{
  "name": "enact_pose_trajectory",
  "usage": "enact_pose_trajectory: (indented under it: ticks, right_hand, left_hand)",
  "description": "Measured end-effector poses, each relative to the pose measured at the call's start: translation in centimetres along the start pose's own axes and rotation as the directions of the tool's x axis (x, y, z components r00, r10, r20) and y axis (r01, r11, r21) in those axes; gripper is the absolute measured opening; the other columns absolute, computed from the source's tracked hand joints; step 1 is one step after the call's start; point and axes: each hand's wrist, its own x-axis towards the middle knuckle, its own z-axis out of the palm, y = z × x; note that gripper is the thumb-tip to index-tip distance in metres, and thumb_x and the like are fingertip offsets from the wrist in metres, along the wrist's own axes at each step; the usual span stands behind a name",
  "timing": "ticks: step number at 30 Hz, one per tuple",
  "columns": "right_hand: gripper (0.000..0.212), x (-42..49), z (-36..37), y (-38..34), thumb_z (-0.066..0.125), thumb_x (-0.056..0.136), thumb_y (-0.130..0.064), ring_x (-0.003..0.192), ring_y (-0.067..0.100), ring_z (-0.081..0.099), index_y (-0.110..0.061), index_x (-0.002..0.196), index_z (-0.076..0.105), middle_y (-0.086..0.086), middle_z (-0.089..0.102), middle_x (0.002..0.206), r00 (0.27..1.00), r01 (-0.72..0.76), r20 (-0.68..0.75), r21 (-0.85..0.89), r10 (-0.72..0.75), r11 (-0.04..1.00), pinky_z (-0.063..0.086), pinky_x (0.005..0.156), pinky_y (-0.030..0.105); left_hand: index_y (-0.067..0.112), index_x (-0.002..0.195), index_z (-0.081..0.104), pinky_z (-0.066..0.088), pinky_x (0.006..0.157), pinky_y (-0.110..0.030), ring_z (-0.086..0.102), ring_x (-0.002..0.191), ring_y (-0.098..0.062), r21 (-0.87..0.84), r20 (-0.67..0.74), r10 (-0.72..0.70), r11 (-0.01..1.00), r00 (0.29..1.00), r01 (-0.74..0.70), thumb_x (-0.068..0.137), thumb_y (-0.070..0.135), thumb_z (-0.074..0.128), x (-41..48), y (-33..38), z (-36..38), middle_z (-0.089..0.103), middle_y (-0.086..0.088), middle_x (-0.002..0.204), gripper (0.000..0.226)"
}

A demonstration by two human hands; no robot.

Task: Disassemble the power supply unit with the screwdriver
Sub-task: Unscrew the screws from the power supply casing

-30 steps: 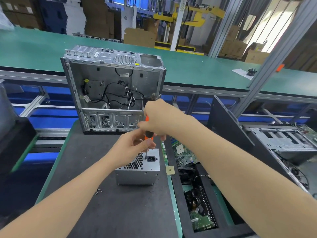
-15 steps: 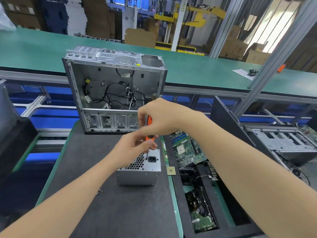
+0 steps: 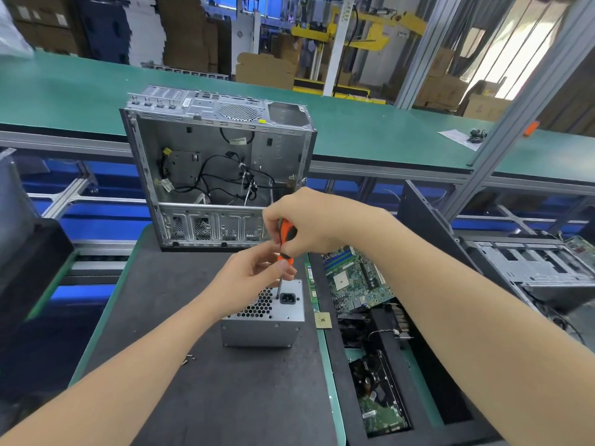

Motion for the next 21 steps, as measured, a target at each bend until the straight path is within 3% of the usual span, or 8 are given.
enact_pose_trajectory:
  ticks: [4,8,11,13,15,18,21]
  right_hand:
    - [0.02,0.2,0.1,-0.2,0.069,0.075,-0.007,0.089,0.014,0.061,-0.025,0.084,0.071,-0.006,0.065,0.089,0.995,0.06,0.08,-0.037,-0.057,0.998,0.055,0.077,0.038]
    - [0.02,0.2,0.4,-0.3,0.068,0.078,-0.013,0.092,0.015,0.059,-0.025,0.095,0.07,-0.011,0.061,0.087,0.997,0.062,0.039,-0.034,-0.061,0.997,0.055,0.079,0.037]
    - [0.023,0.1,0.7,-0.6,0.066,0.084,-0.044,0.087,0.016,0.058,-0.024,0.095,0.066,-0.012,0.055,0.083,0.989,-0.032,-0.149,-0.031,0.027,0.999,0.051,0.067,0.034]
    - [0.043,0.4,1.3,-0.9,0.057,0.088,-0.062,0.073,0.024,0.056,-0.02,0.083,0.058,-0.004,0.049,0.076,0.92,-0.202,-0.36,-0.105,0.152,0.974,0.042,0.059,0.032]
    - [0.057,0.7,1.7,-1.4,0.046,0.091,-0.071,0.056,0.02,0.042,-0.019,0.068,0.043,-0.002,0.039,0.069,0.86,-0.344,-0.443,-0.14,0.252,0.928,0.029,0.051,0.028]
    - [0.055,0.8,1.8,-1.5,0.05,0.095,-0.065,0.053,0.016,0.041,-0.02,0.068,0.036,0.0,0.04,0.073,0.904,-0.365,-0.271,-0.08,0.332,0.928,0.027,0.047,0.027]
    - [0.036,0.8,1.2,-0.7,0.063,0.093,-0.046,0.053,0.017,0.053,-0.016,0.079,0.052,0.0,0.052,0.075,0.96,-0.243,-0.155,-0.04,0.235,0.969,0.035,0.046,0.027]
  left_hand:
    - [0.036,0.106,0.072,0.062,0.092,-0.044,0.076,0.105,-0.018,0.009,0.016,-0.014,1.0,1.0,0.014,0.096,0.051,0.065,-0.1,0.0,0.0,0.079,0.0,0.108,0.019]
    - [0.025,0.111,0.071,0.062,0.091,-0.045,0.076,0.104,-0.018,0.021,0.007,-0.026,0.999,1.0,0.026,0.103,0.038,0.063,0.1,-0.4,0.1,0.079,0.0,0.107,0.017]
    - [0.028,0.111,0.071,0.063,0.089,-0.041,0.076,0.103,-0.017,0.026,-0.003,-0.038,0.999,0.999,0.038,0.105,0.034,0.062,0.2,-0.5,0.0,0.08,0.0,0.105,0.013]
    - [0.034,0.115,0.071,0.063,0.09,-0.036,0.076,0.104,-0.017,0.012,0.006,-0.035,0.999,0.999,0.035,0.105,0.037,0.062,0.2,-0.4,-0.1,0.079,-0.001,0.105,0.014]
    - [0.038,0.12,0.069,0.062,0.09,-0.032,0.075,0.105,-0.017,0.002,0.018,-0.026,1.0,1.0,0.026,0.104,0.04,0.061,0.2,-0.3,-0.1,0.079,-0.001,0.106,0.017]
    - [0.042,0.12,0.068,0.063,0.088,-0.034,0.075,0.106,-0.017,-0.005,0.031,-0.021,1.0,0.999,0.022,0.101,0.046,0.061,0.2,-0.3,-0.1,0.079,-0.001,0.107,0.02]
    - [0.045,0.117,0.068,0.063,0.088,-0.034,0.075,0.105,-0.018,-0.023,0.018,-0.019,1.0,1.0,0.02,0.103,0.041,0.062,0.2,-0.2,-0.1,0.078,-0.003,0.107,0.016]
